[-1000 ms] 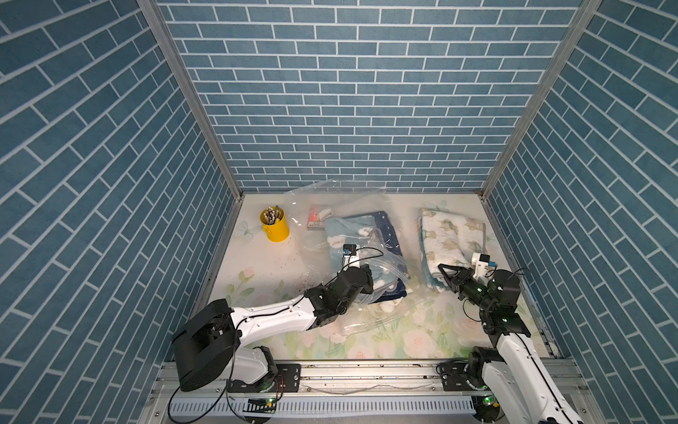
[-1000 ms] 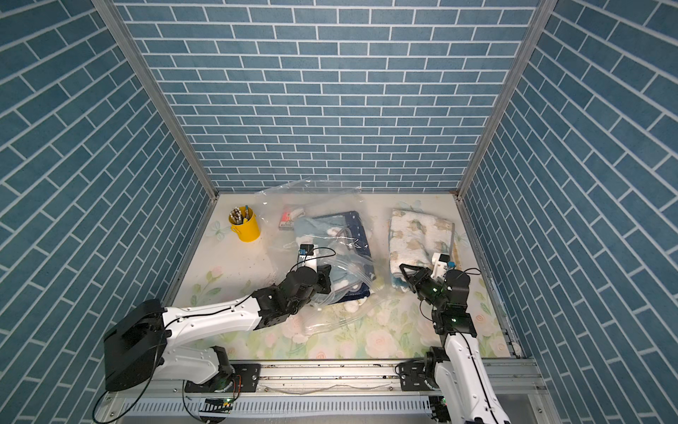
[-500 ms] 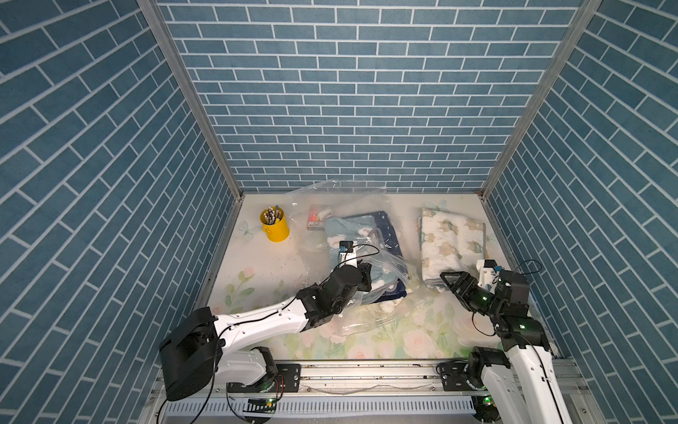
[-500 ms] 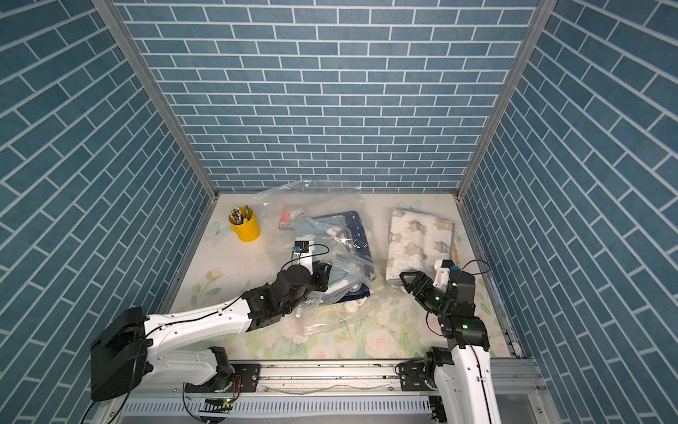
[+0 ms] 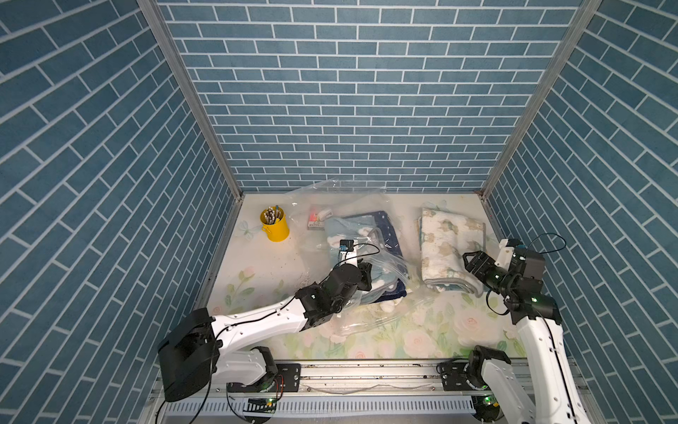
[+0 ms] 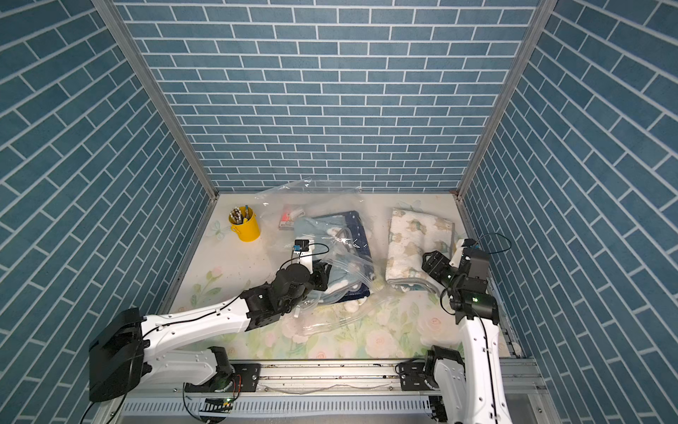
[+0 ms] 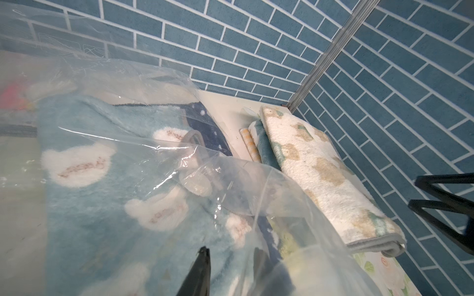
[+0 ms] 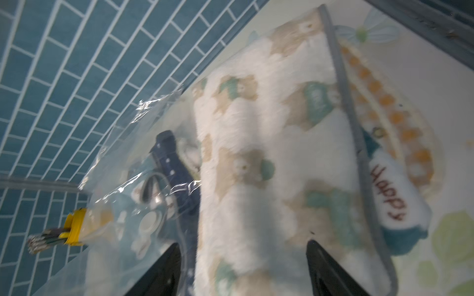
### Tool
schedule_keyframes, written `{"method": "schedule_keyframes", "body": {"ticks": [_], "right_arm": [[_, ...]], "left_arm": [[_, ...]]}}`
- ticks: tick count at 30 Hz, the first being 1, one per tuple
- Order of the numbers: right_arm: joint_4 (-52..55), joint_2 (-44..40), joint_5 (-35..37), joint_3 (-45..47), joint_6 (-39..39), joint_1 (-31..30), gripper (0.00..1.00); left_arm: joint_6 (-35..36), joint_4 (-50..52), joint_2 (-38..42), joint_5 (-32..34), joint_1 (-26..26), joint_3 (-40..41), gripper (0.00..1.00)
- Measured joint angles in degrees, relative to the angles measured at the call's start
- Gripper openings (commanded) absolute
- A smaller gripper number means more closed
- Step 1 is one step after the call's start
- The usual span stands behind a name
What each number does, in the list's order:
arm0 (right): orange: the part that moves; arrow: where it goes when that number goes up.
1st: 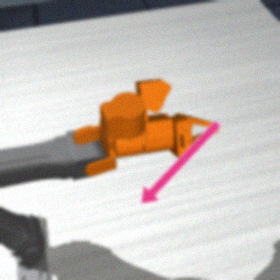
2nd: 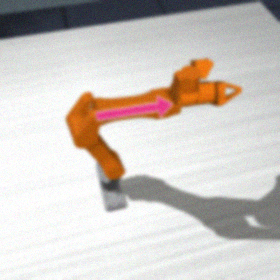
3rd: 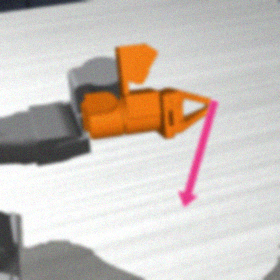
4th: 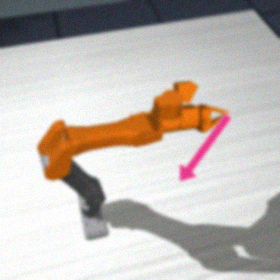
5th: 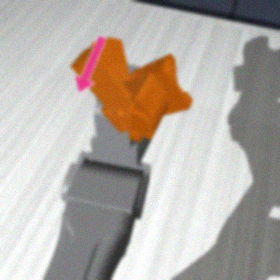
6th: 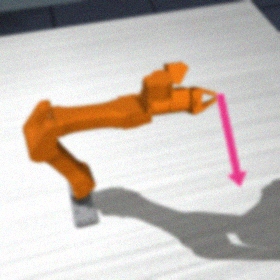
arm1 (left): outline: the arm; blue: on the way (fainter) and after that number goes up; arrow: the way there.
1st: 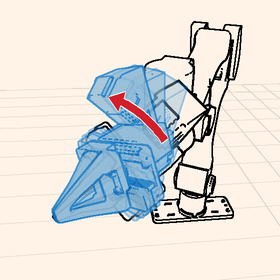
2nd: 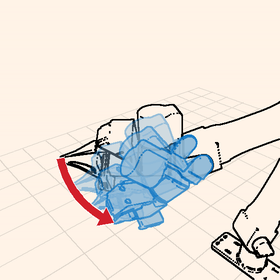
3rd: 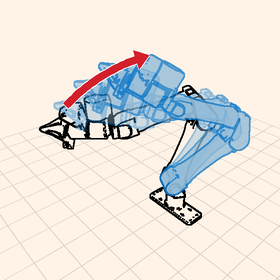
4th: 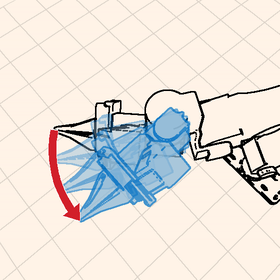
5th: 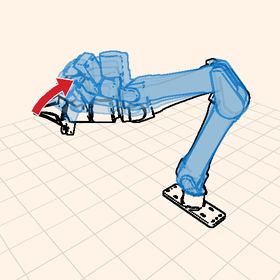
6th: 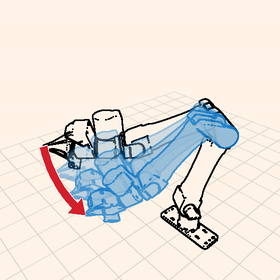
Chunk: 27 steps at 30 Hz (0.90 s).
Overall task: Take the blanket out of the vacuum bag
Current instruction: Place the blanket at the center of the board.
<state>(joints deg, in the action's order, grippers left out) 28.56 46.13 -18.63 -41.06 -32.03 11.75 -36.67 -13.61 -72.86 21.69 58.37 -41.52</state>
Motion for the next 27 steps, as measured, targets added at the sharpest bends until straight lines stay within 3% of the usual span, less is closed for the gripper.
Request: {"method": "schedule_keyframes", "body": {"ticks": [8, 20, 23, 27], "right_arm": [[-1.4, -2.4, 2.8, 6.4, 1.9, 4.8, 0.83], [-3.4, -0.7, -3.5, 14.8, 0.3, 4.8, 0.74], [-3.7, -0.6, -3.5, 14.6, 0.3, 4.8, 0.60], [-5.6, 0.9, -4.0, 14.6, -0.8, 4.8, 0.32]], "left_arm": [[0.1, -0.4, -0.3, -0.4, 0.0, 0.0, 0.32], [0.7, -1.7, -0.7, -0.8, 0.0, 0.5, 0.32], [1.0, -1.9, -0.7, -0.8, 0.0, 1.1, 0.30], [1.4, -2.2, -0.7, -0.9, -0.2, 1.5, 0.30]]}}
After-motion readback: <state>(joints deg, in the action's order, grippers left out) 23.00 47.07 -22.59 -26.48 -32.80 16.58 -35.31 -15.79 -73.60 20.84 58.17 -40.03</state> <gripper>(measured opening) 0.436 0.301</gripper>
